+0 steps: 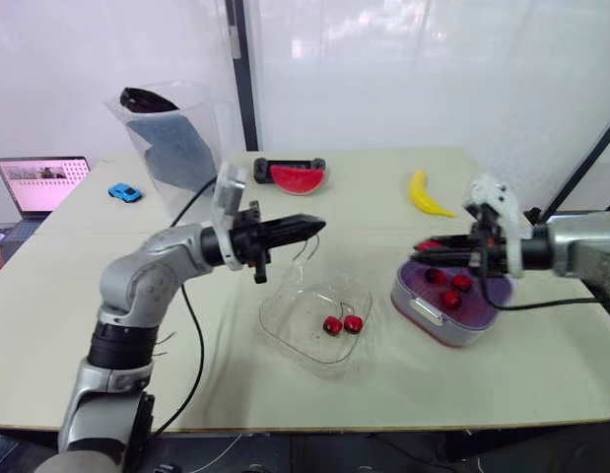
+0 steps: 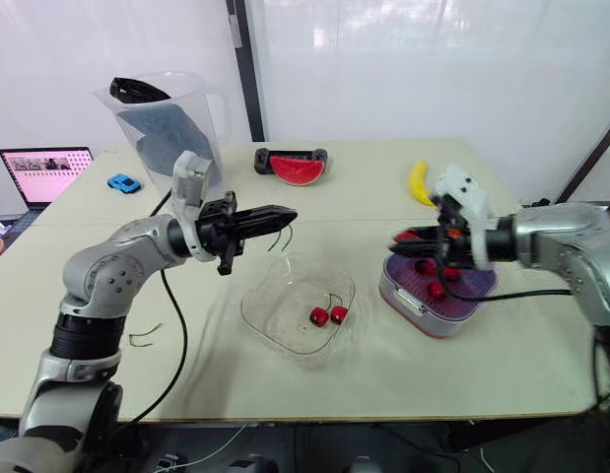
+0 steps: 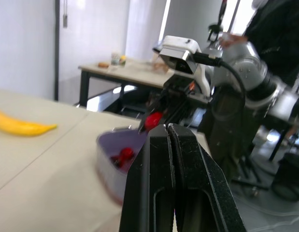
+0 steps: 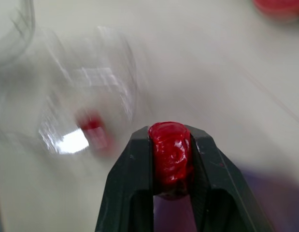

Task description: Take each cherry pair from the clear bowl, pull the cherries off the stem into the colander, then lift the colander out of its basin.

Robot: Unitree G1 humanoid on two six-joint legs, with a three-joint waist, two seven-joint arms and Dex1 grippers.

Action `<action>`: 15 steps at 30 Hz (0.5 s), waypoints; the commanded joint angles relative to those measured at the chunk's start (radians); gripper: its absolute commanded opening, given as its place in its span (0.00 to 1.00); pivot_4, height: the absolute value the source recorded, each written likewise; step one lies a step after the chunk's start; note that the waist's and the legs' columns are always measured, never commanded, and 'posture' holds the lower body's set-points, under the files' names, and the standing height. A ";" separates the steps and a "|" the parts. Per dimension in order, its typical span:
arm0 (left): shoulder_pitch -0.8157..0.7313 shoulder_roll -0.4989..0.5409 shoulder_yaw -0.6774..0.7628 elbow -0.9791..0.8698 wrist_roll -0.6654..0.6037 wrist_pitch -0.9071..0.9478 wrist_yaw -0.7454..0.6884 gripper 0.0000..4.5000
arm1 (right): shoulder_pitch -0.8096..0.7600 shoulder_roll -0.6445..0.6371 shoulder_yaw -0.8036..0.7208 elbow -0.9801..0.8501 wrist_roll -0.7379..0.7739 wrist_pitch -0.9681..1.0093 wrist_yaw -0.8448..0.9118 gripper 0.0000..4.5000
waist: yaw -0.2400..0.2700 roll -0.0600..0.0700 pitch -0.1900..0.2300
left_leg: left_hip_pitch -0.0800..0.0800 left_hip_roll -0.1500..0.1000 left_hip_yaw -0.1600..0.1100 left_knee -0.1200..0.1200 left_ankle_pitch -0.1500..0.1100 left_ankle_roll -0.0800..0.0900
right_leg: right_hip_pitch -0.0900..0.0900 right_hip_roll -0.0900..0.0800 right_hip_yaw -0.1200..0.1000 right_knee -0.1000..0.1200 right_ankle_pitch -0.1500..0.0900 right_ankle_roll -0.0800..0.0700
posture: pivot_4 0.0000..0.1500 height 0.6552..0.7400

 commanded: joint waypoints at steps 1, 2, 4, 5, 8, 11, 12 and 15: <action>0.009 0.046 0.040 -0.015 0.018 -0.035 -0.021 0.00 | -0.011 -0.044 0.048 0.084 -0.123 -0.124 0.094 0.10 | -0.001 0.000 0.000 | 0.001 0.000 0.000 0.000 0.000 0.000 | 0.000 0.000 0.001 0.000 0.000 0.000 | 1.00 1.00; 0.015 0.053 0.042 -0.018 0.019 -0.038 -0.021 0.00 | -0.016 -0.040 0.059 0.101 -0.138 -0.139 0.110 0.10 | -0.001 0.000 0.000 | 0.001 0.000 0.000 0.000 0.000 0.000 | 0.000 0.000 0.001 0.000 0.000 0.000 | 1.00 1.00; 0.037 0.064 0.045 -0.029 0.023 -0.042 -0.021 0.00 | -0.032 -0.012 0.093 0.137 -0.181 -0.171 0.131 0.10 | 0.000 0.000 0.000 | 0.001 0.001 0.000 0.000 0.000 0.000 | 0.000 0.000 0.001 0.000 0.000 0.000 | 1.00 1.00; 0.050 0.068 0.044 -0.038 0.027 -0.044 -0.020 0.00 | -0.038 0.004 0.117 0.154 -0.208 -0.189 0.140 0.10 | 0.000 0.000 0.000 | 0.001 0.001 0.000 0.000 0.000 0.000 | 0.000 0.000 0.001 0.000 0.000 0.000 | 1.00 1.00; 0.071 0.071 0.043 -0.060 0.025 -0.043 -0.015 0.00 | -0.055 0.048 0.158 0.193 -0.264 -0.223 0.160 0.10 | 0.002 0.000 0.000 | 0.001 0.001 -0.001 0.000 0.000 0.000 | 0.000 0.000 0.001 0.000 0.000 0.000 | 1.00 1.00; 0.090 0.083 0.047 -0.078 0.026 -0.039 -0.012 0.00 | -0.069 0.097 0.187 0.233 -0.312 -0.251 0.168 0.39 | 0.004 0.000 0.000 | 0.000 0.001 -0.001 0.000 0.000 0.000 | 0.000 -0.001 0.001 0.000 0.000 0.000 | 1.00 1.00; 0.092 0.085 0.049 -0.079 0.026 -0.039 -0.011 0.00 | -0.071 0.104 0.191 0.241 -0.323 -0.257 0.173 0.49 | 0.006 0.000 0.000 | 0.000 0.001 -0.001 0.000 0.000 -0.001 | 0.000 -0.001 0.001 0.000 0.000 0.000 | 1.00 1.00; 0.112 0.095 0.059 -0.091 0.024 -0.038 -0.004 0.00 | -0.089 0.126 0.173 0.258 -0.323 -0.247 0.186 0.81 | 0.005 0.000 0.000 | 0.000 0.000 -0.001 0.000 0.000 -0.001 | 0.000 -0.001 0.001 0.000 0.000 0.000 | 1.00 1.00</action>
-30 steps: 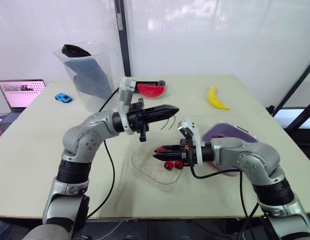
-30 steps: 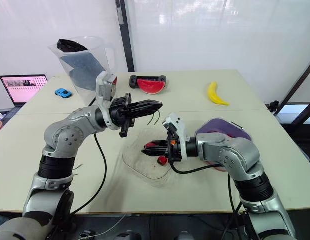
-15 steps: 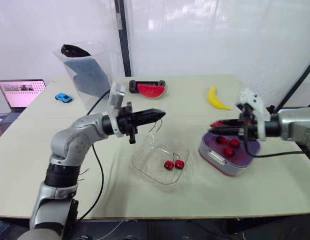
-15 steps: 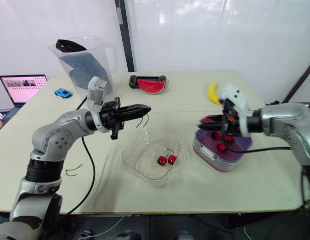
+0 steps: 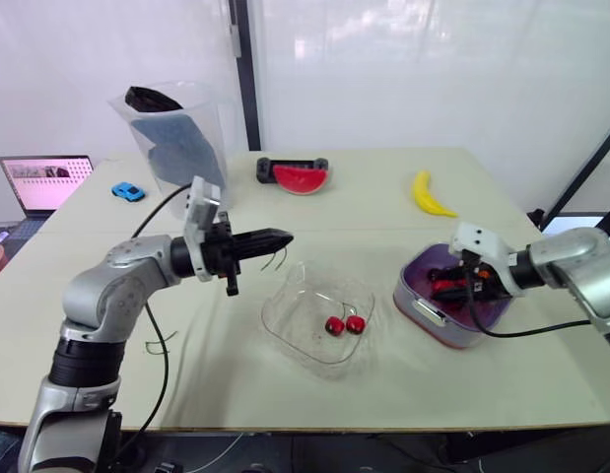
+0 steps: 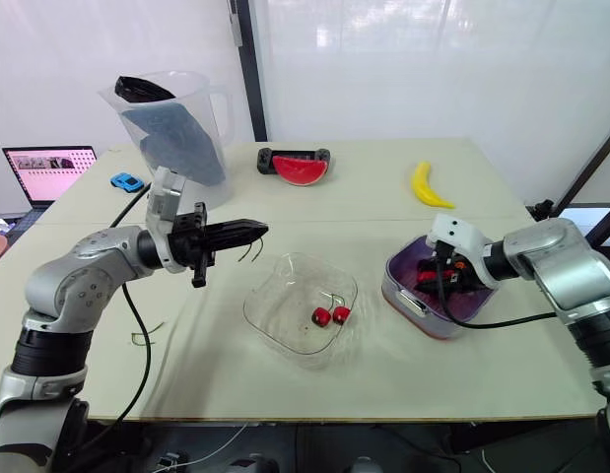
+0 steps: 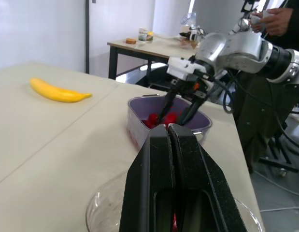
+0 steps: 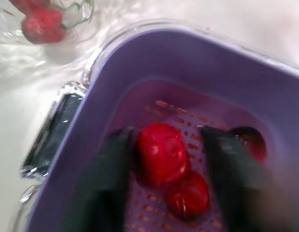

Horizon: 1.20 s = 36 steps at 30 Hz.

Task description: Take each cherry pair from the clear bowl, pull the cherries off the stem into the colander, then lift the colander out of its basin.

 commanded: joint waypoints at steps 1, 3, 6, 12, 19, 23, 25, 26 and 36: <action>0.018 0.020 0.039 -0.047 -0.007 -0.011 0.012 0.00 | -0.047 -0.005 -0.043 0.005 -0.012 -0.004 0.028 0.91 | -0.001 0.000 0.000 | 0.000 0.000 0.000 0.000 0.000 0.000 | 0.000 0.000 0.000 0.000 0.000 0.000 | 1.00 1.00; 0.027 0.024 0.044 -0.056 -0.012 -0.007 0.018 0.00 | -0.061 -0.020 -0.055 0.003 -0.010 -0.001 0.054 0.99 | -0.001 0.000 0.000 | 0.000 0.000 0.000 0.000 0.000 0.000 | 0.000 0.000 0.000 0.000 0.000 0.000 | 1.00 1.00; 0.048 0.039 0.059 -0.068 -0.017 0.002 0.025 0.00 | -0.108 -0.039 -0.120 -0.024 0.066 0.044 0.124 0.99 | -0.001 0.001 0.000 | 0.000 0.000 0.000 0.000 0.000 0.000 | 0.000 0.000 0.000 0.000 0.000 0.000 | 1.00 1.00; 0.115 0.141 0.102 -0.076 -0.028 0.039 -0.007 0.00 | -0.290 0.087 -0.322 -0.146 0.424 0.329 0.148 0.99 | -0.014 0.001 0.001 | 0.001 0.001 -0.001 -0.003 0.000 0.000 | 0.000 0.001 0.000 0.000 0.000 0.000 | 1.00 1.00; 0.293 0.278 0.245 -0.048 -0.035 0.063 -0.031 0.00 | -0.320 0.192 -0.332 -0.339 0.656 0.481 0.126 0.99 | -0.004 0.001 0.001 | 0.001 0.002 -0.001 -0.003 0.000 0.001 | 0.001 0.000 0.000 -0.003 0.000 0.000 | 1.00 1.00; 0.452 0.299 0.289 -0.041 -0.015 0.071 -0.024 0.00 | -0.316 0.224 -0.306 -0.363 0.664 0.472 0.102 0.99 | 0.000 0.001 0.001 | 0.000 0.002 -0.001 -0.003 -0.001 0.001 | 0.001 -0.001 -0.001 -0.003 0.000 0.000 | 1.00 1.00; 0.549 0.302 0.300 -0.030 0.022 0.044 -0.029 0.00 | -0.315 0.229 -0.296 -0.359 0.661 0.463 0.096 0.99 | -0.001 0.001 0.001 | 0.000 0.002 -0.001 -0.003 -0.001 0.001 | 0.001 -0.001 -0.001 -0.003 0.000 0.000 | 1.00 1.00; 0.595 0.298 0.311 -0.023 0.037 0.026 -0.029 0.00 | -0.314 0.230 -0.290 -0.358 0.657 0.458 0.096 0.99 | -0.001 0.001 0.001 | 0.000 0.002 -0.001 -0.003 -0.001 0.001 | 0.000 -0.001 0.000 -0.003 0.000 0.000 | 1.00 1.00; 0.710 0.234 0.325 0.077 0.121 0.019 0.115 0.00 | -0.311 0.253 -0.287 -0.346 0.665 0.461 0.026 0.99 | 0.001 0.001 0.000 | 0.001 0.002 -0.001 -0.004 -0.001 0.001 | 0.000 -0.001 -0.001 -0.003 0.000 0.000 | 1.00 1.00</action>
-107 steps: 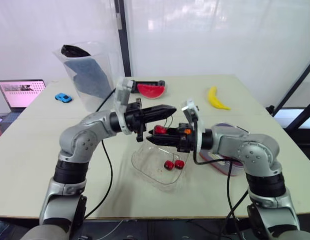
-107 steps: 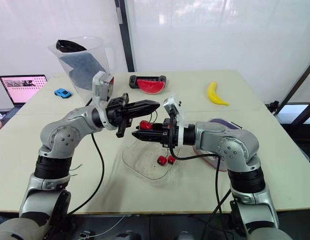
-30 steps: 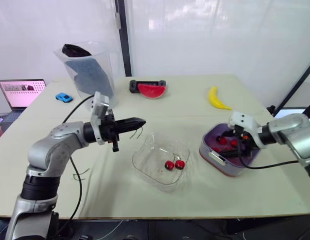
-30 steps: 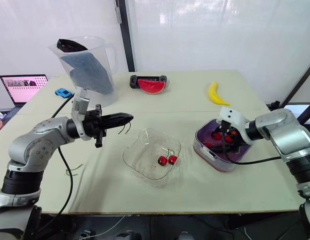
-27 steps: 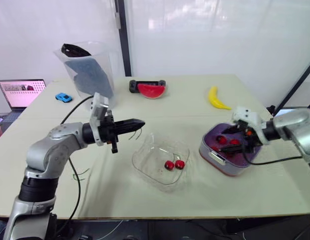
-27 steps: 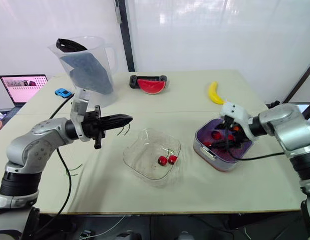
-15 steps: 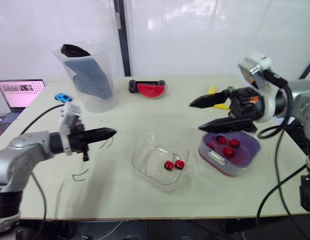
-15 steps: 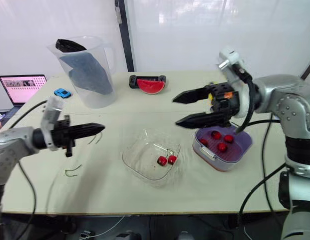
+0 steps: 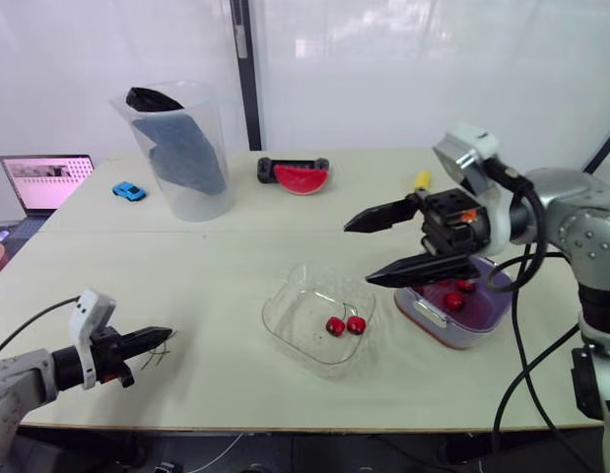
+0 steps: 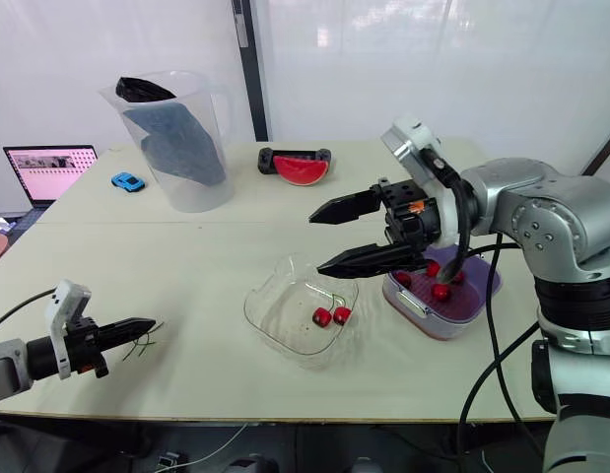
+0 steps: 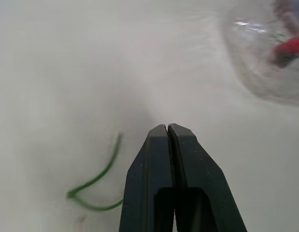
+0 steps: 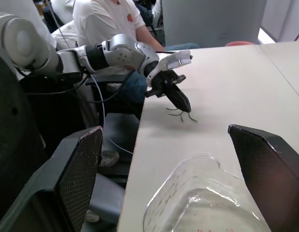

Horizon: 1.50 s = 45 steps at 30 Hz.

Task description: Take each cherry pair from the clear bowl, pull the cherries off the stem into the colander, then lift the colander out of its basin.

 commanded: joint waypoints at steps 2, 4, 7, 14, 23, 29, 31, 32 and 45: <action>0.005 0.002 -0.009 0.032 0.045 -0.016 0.026 0.00 | -0.024 0.013 -0.035 0.001 0.017 0.005 -0.048 0.99 | -0.001 0.000 0.000 | 0.000 0.000 0.000 0.000 0.000 0.000 | 0.000 0.000 0.000 0.000 0.000 0.000 | 1.00 1.00; -0.011 -0.004 -0.007 0.060 0.055 -0.015 0.046 0.00 | -0.020 0.007 -0.034 -0.003 0.014 0.002 -0.049 0.99 | -0.001 0.000 0.000 | 0.000 0.000 0.000 0.000 0.000 0.000 | 0.000 0.000 0.000 0.000 0.000 0.000 | 1.00 1.00; -0.039 -0.008 -0.002 0.084 0.051 -0.008 0.050 0.00 | -0.022 0.002 -0.032 -0.001 0.013 0.000 -0.048 0.99 | -0.001 0.000 0.000 | 0.000 0.000 0.000 0.000 0.000 0.000 | 0.000 0.000 0.000 0.000 0.000 0.000 | 1.00 1.00; -0.044 0.021 0.042 0.008 -0.003 0.025 0.014 0.00 | -0.005 -0.023 -0.048 -0.024 0.039 0.013 -0.031 0.99 | -0.001 0.000 0.000 | 0.000 0.000 0.000 0.000 0.000 0.000 | -0.001 0.000 0.000 0.000 0.000 0.000 | 1.00 1.00; -0.104 0.079 0.124 -0.096 -0.113 0.126 0.022 0.00 | 0.030 -0.056 -0.086 -0.048 0.088 0.035 -0.053 0.99 | -0.003 0.000 0.000 | 0.000 0.000 0.000 -0.001 0.000 0.000 | 0.000 -0.001 0.000 0.000 0.000 0.000 | 1.00 1.00; -0.041 0.060 0.045 -0.100 -0.060 0.102 0.027 0.00 | 0.035 -0.052 -0.073 -0.052 0.077 0.025 -0.068 0.99 | -0.004 0.000 0.000 | 0.000 0.000 0.001 -0.001 0.000 0.000 | -0.001 0.000 0.000 0.000 0.000 0.000 | 1.00 1.00; -0.033 0.048 0.023 -0.081 -0.032 0.083 0.040 0.00 | 0.034 -0.049 -0.068 -0.051 0.074 0.024 -0.074 0.99 | -0.003 0.000 0.000 | 0.000 0.000 0.001 -0.001 0.000 0.000 | -0.001 0.000 0.001 0.000 0.000 0.000 | 1.00 1.00; -0.030 0.044 0.015 -0.070 -0.017 0.073 0.046 0.06 | 0.034 -0.048 -0.067 -0.053 0.075 0.024 -0.078 1.00 | -0.001 0.000 0.000 | 0.000 0.000 0.001 -0.001 0.000 0.000 | -0.001 0.000 0.000 0.000 0.000 0.000 | 1.00 1.00; -0.040 0.016 0.029 -0.039 0.013 0.029 0.047 0.99 | 0.026 -0.041 -0.051 -0.055 0.068 0.015 -0.105 1.00 | -0.001 0.000 0.000 | 0.000 0.000 0.001 -0.001 0.000 0.000 | -0.001 0.000 0.000 0.000 0.000 0.000 | 1.00 1.00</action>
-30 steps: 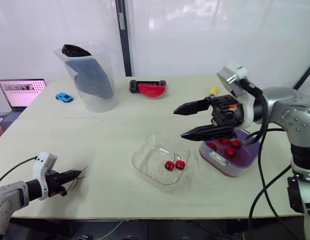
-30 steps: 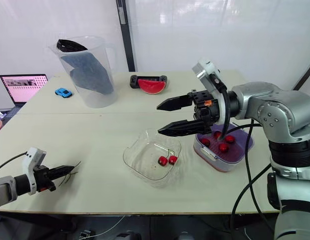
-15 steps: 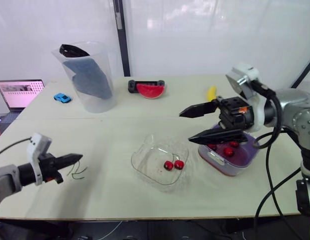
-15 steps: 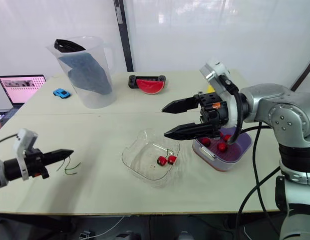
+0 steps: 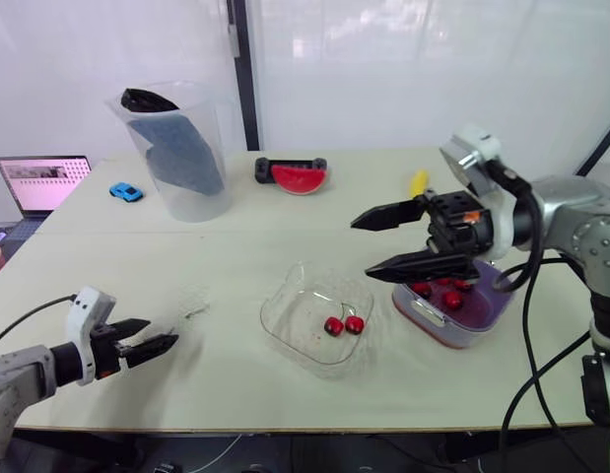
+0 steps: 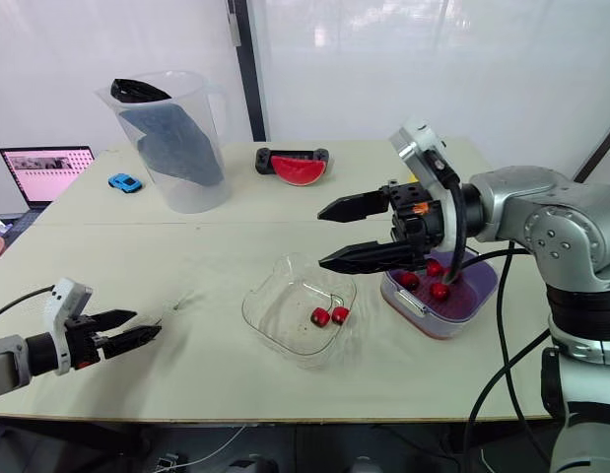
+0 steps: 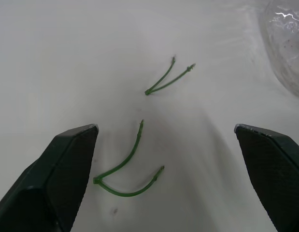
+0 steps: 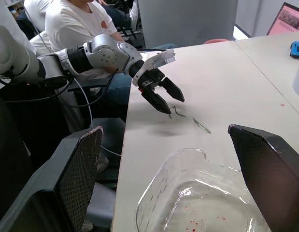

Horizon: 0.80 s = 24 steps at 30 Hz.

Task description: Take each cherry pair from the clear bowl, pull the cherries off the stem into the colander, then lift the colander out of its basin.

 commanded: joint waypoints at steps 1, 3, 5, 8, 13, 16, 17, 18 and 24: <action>-0.008 0.006 0.034 -0.015 -0.010 -0.015 -0.003 0.99 | -0.017 -0.002 -0.014 -0.023 0.007 -0.010 -0.003 1.00 | 0.000 0.000 0.000 | 0.000 0.000 0.000 0.000 0.000 0.000 | 0.000 0.000 0.000 0.000 0.000 0.000 | 1.00 1.00; -0.015 0.009 0.040 -0.013 -0.015 -0.013 -0.007 0.99 | -0.017 -0.001 -0.016 -0.024 0.013 -0.006 -0.005 1.00 | 0.000 0.000 0.000 | 0.000 0.000 0.000 0.000 0.000 0.000 | 0.000 0.000 0.000 0.000 0.000 0.000 | 1.00 1.00; -0.020 0.015 0.040 -0.013 -0.014 -0.011 -0.012 0.99 | -0.017 -0.001 -0.015 -0.024 0.014 -0.006 -0.006 1.00 | 0.000 0.000 0.000 | 0.000 0.000 0.000 0.000 0.000 0.000 | 0.000 0.000 0.000 0.000 0.000 0.000 | 1.00 1.00; -0.034 0.028 0.038 -0.022 -0.010 -0.029 -0.033 0.99 | -0.011 -0.007 -0.013 -0.025 0.013 -0.002 -0.006 1.00 | 0.000 0.000 0.000 | 0.000 0.000 0.000 0.000 0.000 0.000 | 0.000 0.000 0.000 0.000 0.000 0.000 | 1.00 1.00; -0.123 0.044 0.050 -0.114 -0.093 -0.032 -0.098 0.99 | 0.007 -0.039 -0.018 -0.038 -0.007 -0.009 -0.008 1.00 | 0.005 0.000 0.000 | 0.000 0.000 0.000 0.000 0.000 0.000 | 0.000 0.000 0.000 0.000 0.000 0.000 | 1.00 1.00; -0.292 0.025 0.021 -0.147 -0.176 -0.015 -0.099 0.99 | 0.048 -0.066 -0.029 -0.088 -0.042 -0.050 -0.021 1.00 | 0.009 -0.001 0.000 | -0.001 -0.001 -0.002 0.001 0.000 0.000 | 0.001 -0.001 -0.002 -0.001 0.000 0.000 | 1.00 1.00; -0.338 0.026 -0.007 -0.153 -0.182 -0.011 -0.105 0.99 | 0.064 -0.070 -0.033 -0.107 -0.051 -0.057 -0.035 1.00 | 0.008 -0.001 0.000 | -0.001 -0.001 -0.001 0.001 0.000 0.000 | 0.001 -0.001 -0.002 -0.001 0.000 0.000 | 1.00 1.00; -0.389 0.026 -0.042 -0.161 -0.187 -0.009 -0.118 0.99 | 0.085 -0.077 -0.036 -0.134 -0.065 -0.072 -0.047 1.00 | 0.006 -0.001 0.000 | -0.001 -0.001 -0.001 0.001 0.000 0.000 | 0.001 -0.001 -0.002 -0.001 0.000 0.000 | 1.00 1.00; -0.576 0.012 -0.177 -0.172 -0.234 0.043 -0.174 0.99 | 0.161 -0.094 -0.064 -0.262 -0.062 0.024 -0.243 1.00 | -0.014 -0.001 0.000 | -0.001 -0.002 0.000 0.001 0.000 0.001 | 0.000 0.001 -0.001 0.001 0.000 0.000 | 1.00 1.00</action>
